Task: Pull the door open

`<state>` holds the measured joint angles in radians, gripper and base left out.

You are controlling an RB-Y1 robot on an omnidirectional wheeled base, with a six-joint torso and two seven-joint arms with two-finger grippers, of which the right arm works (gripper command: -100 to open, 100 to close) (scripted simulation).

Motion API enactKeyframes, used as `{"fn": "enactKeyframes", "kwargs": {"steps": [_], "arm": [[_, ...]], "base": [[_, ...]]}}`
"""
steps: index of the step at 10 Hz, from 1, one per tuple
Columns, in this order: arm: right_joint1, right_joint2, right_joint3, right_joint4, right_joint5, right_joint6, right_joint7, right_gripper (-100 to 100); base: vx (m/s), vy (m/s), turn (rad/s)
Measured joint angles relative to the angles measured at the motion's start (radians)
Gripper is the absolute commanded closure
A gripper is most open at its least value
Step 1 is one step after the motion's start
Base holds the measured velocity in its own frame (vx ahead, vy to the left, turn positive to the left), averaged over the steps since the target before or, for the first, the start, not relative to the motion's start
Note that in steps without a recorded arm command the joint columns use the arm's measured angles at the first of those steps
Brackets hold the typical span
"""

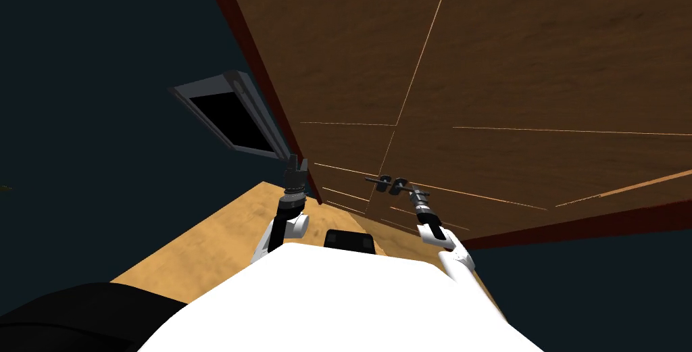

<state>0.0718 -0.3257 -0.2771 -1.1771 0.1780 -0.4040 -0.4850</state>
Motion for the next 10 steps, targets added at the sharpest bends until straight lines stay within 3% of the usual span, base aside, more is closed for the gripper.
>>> {"fn": "enactKeyframes", "kwargs": {"steps": [5,10], "arm": [[0.001,0.002,0.003,0.001,0.0,0.0,0.0,100],[0.035,-0.043,0.024,-0.011,0.005,-0.02,-0.047,100]], "base": [[-0.035,-0.012,0.011],[-0.185,-0.019,0.101]]}}
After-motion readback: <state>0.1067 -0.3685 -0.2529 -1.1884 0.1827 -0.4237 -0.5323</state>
